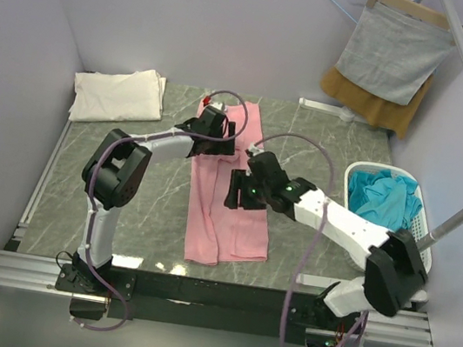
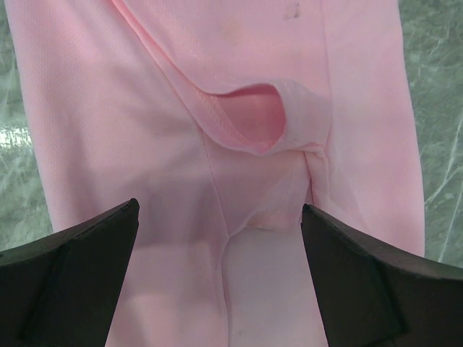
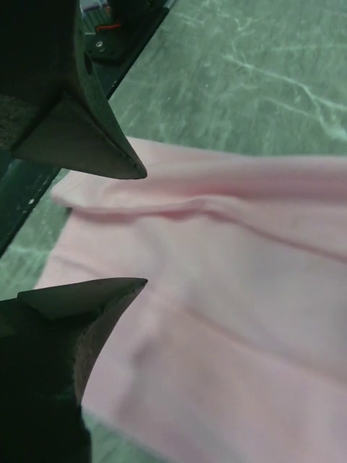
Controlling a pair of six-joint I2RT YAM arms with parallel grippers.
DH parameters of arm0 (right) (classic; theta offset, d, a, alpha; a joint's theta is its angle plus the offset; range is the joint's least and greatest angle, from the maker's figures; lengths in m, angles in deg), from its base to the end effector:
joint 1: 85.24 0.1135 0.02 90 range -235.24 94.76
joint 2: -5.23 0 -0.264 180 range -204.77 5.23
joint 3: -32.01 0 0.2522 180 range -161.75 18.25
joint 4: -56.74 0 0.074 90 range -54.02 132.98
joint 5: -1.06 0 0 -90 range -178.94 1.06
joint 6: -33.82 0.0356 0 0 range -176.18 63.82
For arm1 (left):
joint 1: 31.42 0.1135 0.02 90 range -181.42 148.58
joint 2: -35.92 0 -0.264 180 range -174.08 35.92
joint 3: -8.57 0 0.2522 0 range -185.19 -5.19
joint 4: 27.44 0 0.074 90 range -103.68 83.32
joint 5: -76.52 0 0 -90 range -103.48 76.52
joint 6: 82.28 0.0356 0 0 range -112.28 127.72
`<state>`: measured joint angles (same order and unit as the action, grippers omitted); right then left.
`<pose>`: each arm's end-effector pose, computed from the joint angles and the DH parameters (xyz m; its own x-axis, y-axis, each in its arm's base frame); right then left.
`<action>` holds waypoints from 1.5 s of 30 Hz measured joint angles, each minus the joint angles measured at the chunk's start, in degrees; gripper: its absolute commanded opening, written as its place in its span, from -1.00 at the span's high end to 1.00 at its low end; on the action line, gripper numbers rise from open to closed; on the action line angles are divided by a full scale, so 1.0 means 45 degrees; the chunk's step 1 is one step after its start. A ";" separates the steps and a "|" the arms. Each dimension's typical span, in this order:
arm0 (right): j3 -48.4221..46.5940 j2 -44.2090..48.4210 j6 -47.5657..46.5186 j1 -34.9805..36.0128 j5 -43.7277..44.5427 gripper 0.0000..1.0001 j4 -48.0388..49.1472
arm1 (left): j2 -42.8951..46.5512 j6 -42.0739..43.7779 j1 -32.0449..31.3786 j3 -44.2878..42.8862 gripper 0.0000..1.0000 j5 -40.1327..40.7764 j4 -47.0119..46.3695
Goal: Fold and stack the t-shirts
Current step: Grab the bottom of the folded rectangular tshirt with both arms
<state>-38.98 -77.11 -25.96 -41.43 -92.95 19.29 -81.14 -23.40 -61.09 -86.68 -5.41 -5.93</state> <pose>0.2178 0.2124 0.2431 -0.8335 -0.1038 -0.5427 -0.3522 0.8567 0.3770 0.3967 -0.2203 0.1799 -0.7178 -0.1800 -0.6726 0.0355 0.9553 -0.2936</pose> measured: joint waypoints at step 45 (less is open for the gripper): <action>-0.5129 -0.7276 -0.1010 0.0384 -0.1579 0.42 -0.0685 | -0.0457 -0.0034 0.1054 -0.0005 -0.99 -0.1457 -0.0525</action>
<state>-62.06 -109.85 -30.51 -39.70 -100.06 16.21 -83.19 -23.55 -56.34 -86.71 -11.96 -8.29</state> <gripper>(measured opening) 0.408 0.995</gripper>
